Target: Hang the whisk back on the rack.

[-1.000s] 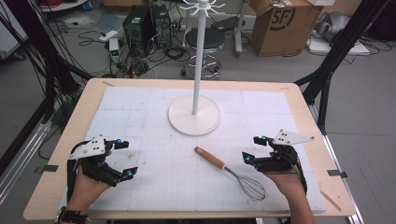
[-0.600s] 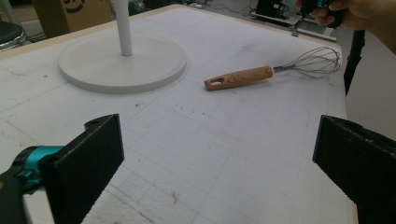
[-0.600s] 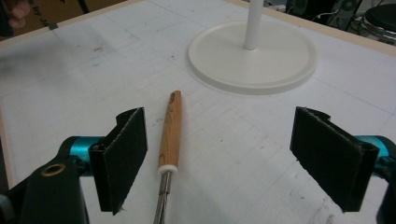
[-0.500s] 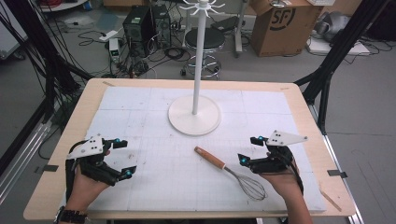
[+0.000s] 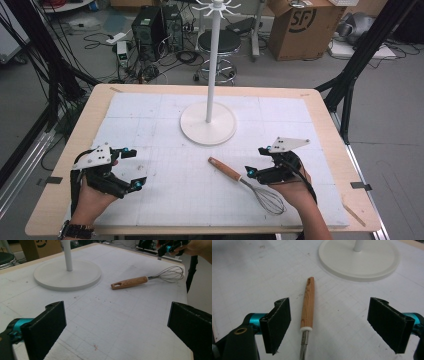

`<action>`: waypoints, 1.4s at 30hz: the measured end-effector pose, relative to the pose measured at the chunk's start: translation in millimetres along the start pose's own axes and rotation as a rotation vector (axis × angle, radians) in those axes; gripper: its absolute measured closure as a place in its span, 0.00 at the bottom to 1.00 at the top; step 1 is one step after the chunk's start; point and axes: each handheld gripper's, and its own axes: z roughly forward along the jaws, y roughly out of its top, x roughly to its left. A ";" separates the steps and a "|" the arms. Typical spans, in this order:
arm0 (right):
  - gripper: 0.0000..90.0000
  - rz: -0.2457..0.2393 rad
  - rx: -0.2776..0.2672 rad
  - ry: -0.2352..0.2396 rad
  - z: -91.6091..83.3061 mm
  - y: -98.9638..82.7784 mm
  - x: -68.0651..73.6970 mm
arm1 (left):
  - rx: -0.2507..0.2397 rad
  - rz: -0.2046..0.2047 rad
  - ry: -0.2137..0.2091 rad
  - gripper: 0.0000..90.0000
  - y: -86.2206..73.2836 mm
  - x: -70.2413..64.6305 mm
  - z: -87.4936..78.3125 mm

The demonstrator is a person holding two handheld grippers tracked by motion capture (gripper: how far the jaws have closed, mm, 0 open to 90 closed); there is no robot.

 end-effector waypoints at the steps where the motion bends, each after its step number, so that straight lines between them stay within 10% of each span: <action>1: 0.20 -0.009 0.014 0.001 2.8 1.6 1.1 | 0.000 0.002 -0.001 0.03 0.5 -0.4 0.0; 20: 0.22 -0.080 0.260 -0.012 47.2 19.1 16.2 | -0.009 0.010 0.000 0.03 2.4 -1.9 -3.6; 42: 0.57 -0.112 0.526 0.038 85.8 11.6 22.6 | -0.003 0.006 -0.003 0.03 0.9 -1.5 -1.8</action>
